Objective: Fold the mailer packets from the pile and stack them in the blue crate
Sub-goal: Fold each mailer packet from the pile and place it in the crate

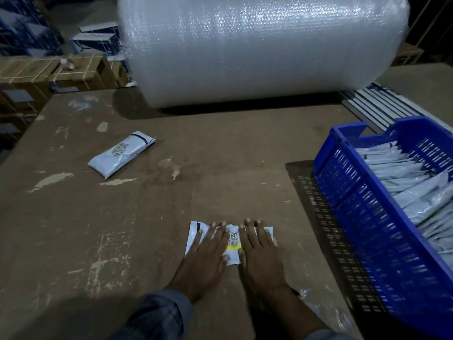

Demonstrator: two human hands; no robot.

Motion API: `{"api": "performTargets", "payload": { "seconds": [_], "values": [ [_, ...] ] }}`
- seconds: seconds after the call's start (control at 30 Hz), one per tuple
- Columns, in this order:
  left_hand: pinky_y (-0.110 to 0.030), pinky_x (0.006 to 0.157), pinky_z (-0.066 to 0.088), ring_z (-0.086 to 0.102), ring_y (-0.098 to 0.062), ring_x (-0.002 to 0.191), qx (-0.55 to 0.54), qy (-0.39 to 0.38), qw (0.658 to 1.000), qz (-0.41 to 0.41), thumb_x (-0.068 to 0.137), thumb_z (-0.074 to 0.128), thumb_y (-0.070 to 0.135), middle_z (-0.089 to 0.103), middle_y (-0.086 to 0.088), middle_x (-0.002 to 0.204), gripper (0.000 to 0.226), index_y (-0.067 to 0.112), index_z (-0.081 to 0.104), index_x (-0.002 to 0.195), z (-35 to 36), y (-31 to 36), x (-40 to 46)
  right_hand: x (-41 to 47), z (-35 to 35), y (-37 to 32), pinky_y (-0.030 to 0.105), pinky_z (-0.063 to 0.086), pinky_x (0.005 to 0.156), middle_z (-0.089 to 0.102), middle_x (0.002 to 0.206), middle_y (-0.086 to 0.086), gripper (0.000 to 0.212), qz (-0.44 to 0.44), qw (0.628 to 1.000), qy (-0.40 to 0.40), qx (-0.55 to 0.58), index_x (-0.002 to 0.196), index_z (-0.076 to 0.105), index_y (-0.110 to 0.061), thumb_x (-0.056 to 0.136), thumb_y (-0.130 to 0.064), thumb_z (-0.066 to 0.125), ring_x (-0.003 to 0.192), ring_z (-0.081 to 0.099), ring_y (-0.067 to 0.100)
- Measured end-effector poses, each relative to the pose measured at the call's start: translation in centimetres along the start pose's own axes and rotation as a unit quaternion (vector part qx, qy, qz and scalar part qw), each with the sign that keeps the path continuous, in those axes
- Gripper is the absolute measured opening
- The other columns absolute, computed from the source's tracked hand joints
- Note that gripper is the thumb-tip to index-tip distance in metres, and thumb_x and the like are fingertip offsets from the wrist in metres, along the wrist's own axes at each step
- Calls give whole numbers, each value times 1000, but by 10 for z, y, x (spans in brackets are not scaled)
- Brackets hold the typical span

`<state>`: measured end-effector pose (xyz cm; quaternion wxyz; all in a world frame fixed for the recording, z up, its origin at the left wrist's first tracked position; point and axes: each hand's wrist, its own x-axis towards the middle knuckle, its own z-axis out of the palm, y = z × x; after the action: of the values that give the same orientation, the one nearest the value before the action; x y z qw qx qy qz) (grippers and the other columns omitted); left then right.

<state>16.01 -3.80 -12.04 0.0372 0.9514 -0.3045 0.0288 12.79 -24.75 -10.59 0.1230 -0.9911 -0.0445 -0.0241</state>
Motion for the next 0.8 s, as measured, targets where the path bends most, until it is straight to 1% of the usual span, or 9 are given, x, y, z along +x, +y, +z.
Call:
{"api": "performTargets", "payload": {
  "seconds": [0.1, 0.17, 0.3, 0.4, 0.47, 0.53, 0.6, 0.67, 0.8],
  "values": [
    [-49, 121, 38, 27, -27, 160, -23, -1, 998, -62, 112, 27, 38, 21, -8, 175, 61, 10, 29, 166, -10, -14, 16, -24, 1, -3, 48, 23, 123, 28, 170, 6, 61, -43, 999, 20, -8, 160, 37, -12, 102, -32, 42, 157, 25, 32],
    [-53, 120, 40, 30, -32, 158, -34, 9, 995, -94, 109, 33, 37, 25, -13, 174, 64, 6, 31, 165, -11, -6, 21, -26, 1, -3, 48, 23, 124, 27, 170, 5, 60, -42, 999, 21, 4, 160, 37, -12, 103, -32, 41, 157, 24, 30],
    [-51, 126, 27, 26, -34, 159, -20, 6, 1000, -19, 108, 38, 39, 21, -14, 174, 69, 8, 22, 167, -4, 9, 6, 7, 3, -3, 48, 25, 123, 26, 170, 9, 61, -4, 999, 4, 33, 160, 37, -14, 102, -33, 40, 156, 25, 34],
    [-48, 124, 34, 29, -31, 158, -1, -5, 1000, 23, 109, 35, 36, 16, -10, 175, 64, 11, 27, 167, -3, -18, 8, 11, -1, -8, 48, 24, 122, 23, 171, 11, 65, 3, 1000, 6, 20, 161, 33, -12, 101, -36, 39, 156, 24, 36],
    [-47, 124, 36, 25, -30, 160, -6, -7, 999, -32, 112, 27, 37, 17, -9, 176, 61, 13, 25, 168, -7, -37, 15, -13, 0, -16, 49, 23, 125, 17, 173, 6, 66, -13, 1000, 0, 21, 164, 27, -14, 102, -36, 39, 158, 20, 32],
    [-49, 124, 35, 24, -34, 160, -18, 4, 996, -87, 112, 24, 37, 21, -11, 175, 61, 11, 28, 167, -11, -36, 19, -33, 0, -19, 50, 24, 125, 18, 173, 2, 64, -30, 999, -2, 30, 165, 24, -18, 105, -37, 37, 157, 24, 28],
    [-53, 128, 28, 18, -39, 161, -14, 3, 998, -69, 112, 21, 37, 19, -17, 174, 63, 6, 26, 166, -5, -17, 17, -29, -1, -17, 50, 23, 126, 23, 171, -1, 62, -21, 999, 2, 36, 165, 21, -22, 106, -37, 31, 156, 25, 27],
    [-55, 130, 19, 10, -38, 163, -3, -23, 999, -22, 113, 23, 40, 12, -18, 176, 65, 7, 16, 168, 0, -1, 10, -13, -4, -20, 48, 22, 125, 28, 169, -1, 60, -8, 999, -3, 40, 165, 22, -22, 107, -36, 28, 156, 23, 30],
    [-54, 129, 23, 28, -33, 159, -25, -24, 999, -22, 111, 35, 43, 29, -11, 172, 65, 11, 27, 167, -8, -4, 5, 2, -16, -20, 50, 29, 121, 33, 166, 7, 64, -33, 999, -43, 4, 162, 33, -17, 101, -38, 36, 153, 29, 38]
  ]
}}
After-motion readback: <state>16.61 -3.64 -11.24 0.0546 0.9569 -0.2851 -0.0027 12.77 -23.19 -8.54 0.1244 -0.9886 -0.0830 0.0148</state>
